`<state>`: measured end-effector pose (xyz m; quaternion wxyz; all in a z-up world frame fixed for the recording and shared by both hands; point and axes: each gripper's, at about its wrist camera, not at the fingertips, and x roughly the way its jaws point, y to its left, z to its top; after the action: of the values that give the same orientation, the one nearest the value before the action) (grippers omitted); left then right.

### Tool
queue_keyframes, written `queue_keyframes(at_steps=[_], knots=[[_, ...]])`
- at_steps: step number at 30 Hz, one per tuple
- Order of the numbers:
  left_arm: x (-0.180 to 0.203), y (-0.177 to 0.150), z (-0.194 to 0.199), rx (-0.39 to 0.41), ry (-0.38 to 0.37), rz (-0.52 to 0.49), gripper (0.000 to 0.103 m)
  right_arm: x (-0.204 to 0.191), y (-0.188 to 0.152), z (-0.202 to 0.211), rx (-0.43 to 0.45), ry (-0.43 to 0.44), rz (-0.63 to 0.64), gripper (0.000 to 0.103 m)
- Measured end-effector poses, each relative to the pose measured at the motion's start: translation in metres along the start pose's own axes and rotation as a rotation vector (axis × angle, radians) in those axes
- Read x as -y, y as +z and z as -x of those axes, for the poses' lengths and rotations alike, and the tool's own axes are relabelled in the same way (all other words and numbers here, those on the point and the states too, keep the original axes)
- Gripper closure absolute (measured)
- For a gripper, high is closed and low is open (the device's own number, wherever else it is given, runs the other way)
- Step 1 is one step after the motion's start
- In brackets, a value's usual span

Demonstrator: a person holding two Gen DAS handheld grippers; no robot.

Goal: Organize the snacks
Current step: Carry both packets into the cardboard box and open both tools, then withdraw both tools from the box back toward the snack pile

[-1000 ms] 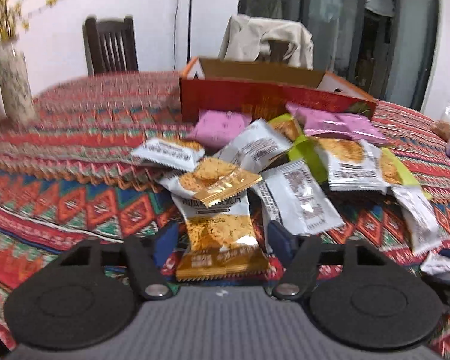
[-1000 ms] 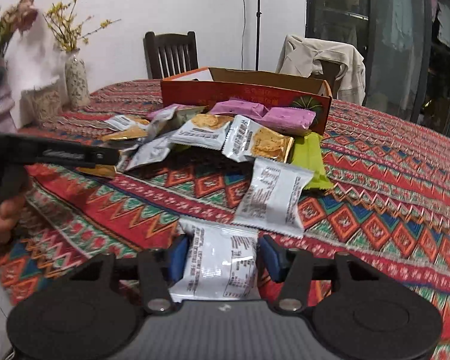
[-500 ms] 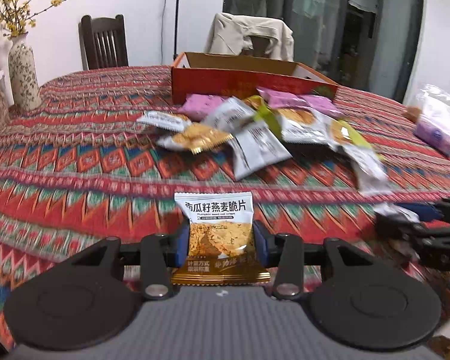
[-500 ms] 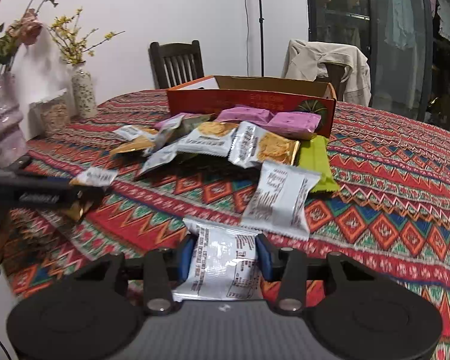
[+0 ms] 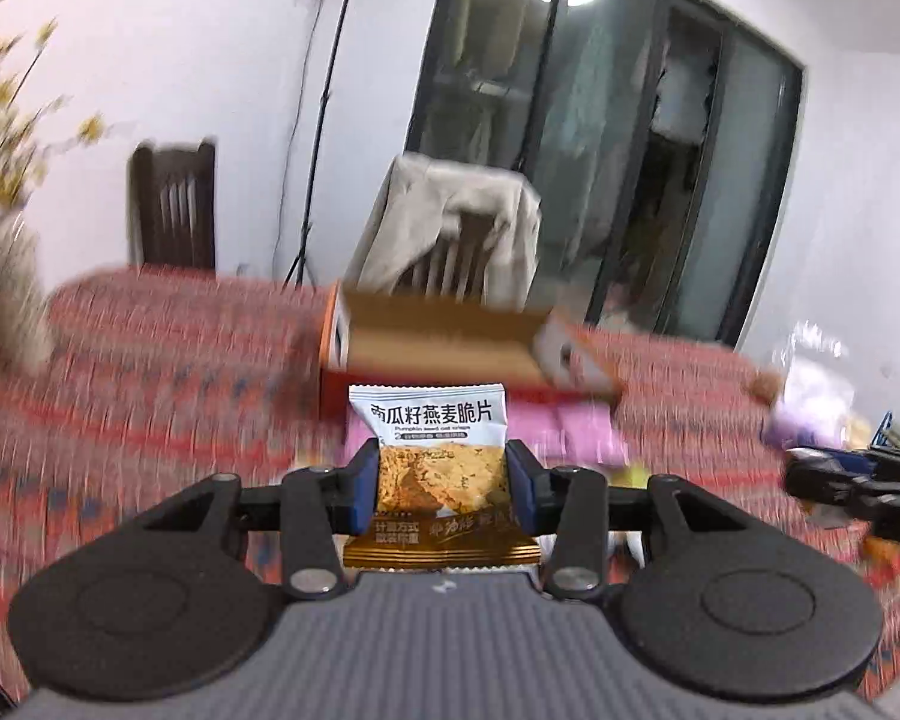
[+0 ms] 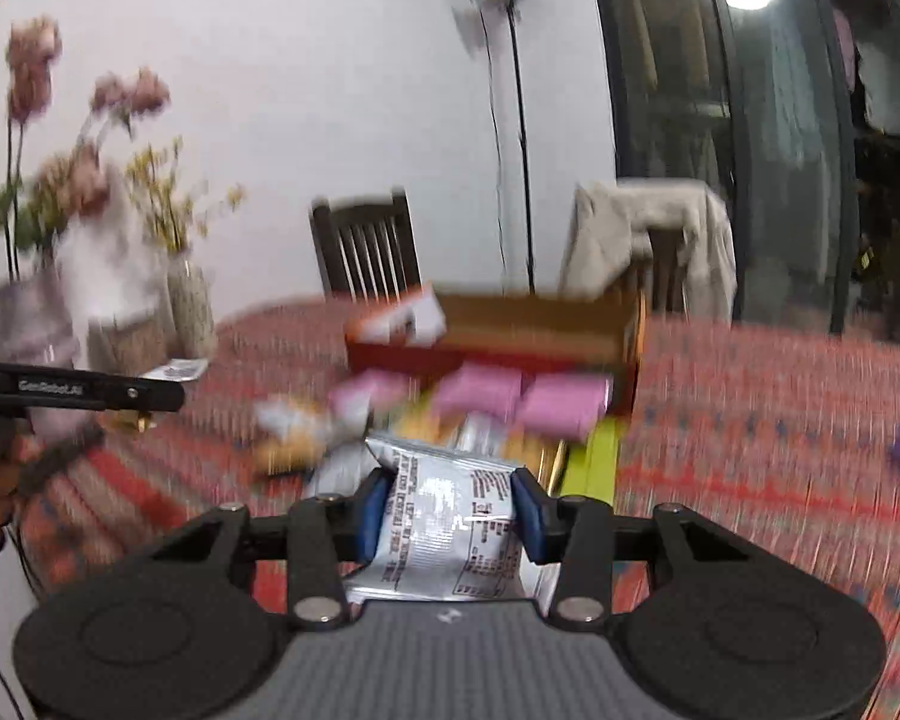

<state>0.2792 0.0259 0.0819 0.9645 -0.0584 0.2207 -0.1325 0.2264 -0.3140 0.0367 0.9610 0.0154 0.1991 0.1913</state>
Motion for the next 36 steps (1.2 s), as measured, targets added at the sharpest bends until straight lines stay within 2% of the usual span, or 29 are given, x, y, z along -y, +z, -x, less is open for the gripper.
queue_keyframes(at_steps=[5, 10, 13, 15, 18, 20, 23, 25, 26, 27, 28, 29, 31, 36], knots=[[-0.025, 0.077, -0.079, -0.007, 0.016, 0.006, 0.059, 0.038, 0.081, -0.019, 0.074, 0.035, -0.024, 0.061], [-0.043, 0.135, -0.193, -0.109, 0.019, 0.015, 0.059, 0.084, 0.163, -0.091, 0.075, 0.025, -0.066, 0.060], [-0.042, 0.145, -0.275, -0.170, 0.062, -0.044, 0.059, 0.101, 0.199, -0.166, 0.006, -0.033, -0.044, 0.060], [-0.044, 0.139, -0.325, -0.220, 0.085, -0.074, 0.059, 0.116, 0.210, -0.227, -0.071, -0.083, -0.043, 0.060], [-0.049, 0.127, -0.385, -0.304, 0.119, -0.078, 0.059, 0.133, 0.202, -0.318, -0.194, -0.168, -0.021, 0.060], [-0.048, 0.121, -0.410, -0.323, 0.140, -0.140, 0.059, 0.136, 0.190, -0.367, -0.274, -0.225, 0.034, 0.060], [-0.045, 0.111, -0.435, -0.377, 0.176, -0.203, 0.058, 0.133, 0.171, -0.421, -0.378, -0.276, 0.122, 0.060], [-0.044, 0.109, -0.444, -0.413, 0.193, -0.204, 0.053, 0.133, 0.161, -0.446, -0.434, -0.295, 0.153, 0.060], [-0.044, 0.111, -0.445, -0.405, 0.189, -0.204, 0.050, 0.135, 0.157, -0.455, -0.453, -0.305, 0.163, 0.060], [-0.042, 0.110, -0.444, -0.389, 0.189, -0.205, 0.037, 0.134, 0.155, -0.464, -0.470, -0.317, 0.175, 0.058], [-0.040, 0.111, -0.443, -0.367, 0.195, -0.210, 0.029, 0.136, 0.151, -0.470, -0.482, -0.332, 0.181, 0.052], [-0.039, 0.111, -0.440, -0.346, 0.193, -0.218, 0.029, 0.137, 0.150, -0.475, -0.504, -0.343, 0.184, 0.049], [-0.038, 0.113, -0.433, -0.320, 0.176, -0.220, 0.029, 0.135, 0.152, -0.472, -0.485, -0.329, 0.189, 0.038], [-0.041, 0.125, -0.399, -0.304, 0.158, -0.166, 0.028, 0.138, 0.156, -0.446, -0.435, -0.298, 0.137, 0.034]])
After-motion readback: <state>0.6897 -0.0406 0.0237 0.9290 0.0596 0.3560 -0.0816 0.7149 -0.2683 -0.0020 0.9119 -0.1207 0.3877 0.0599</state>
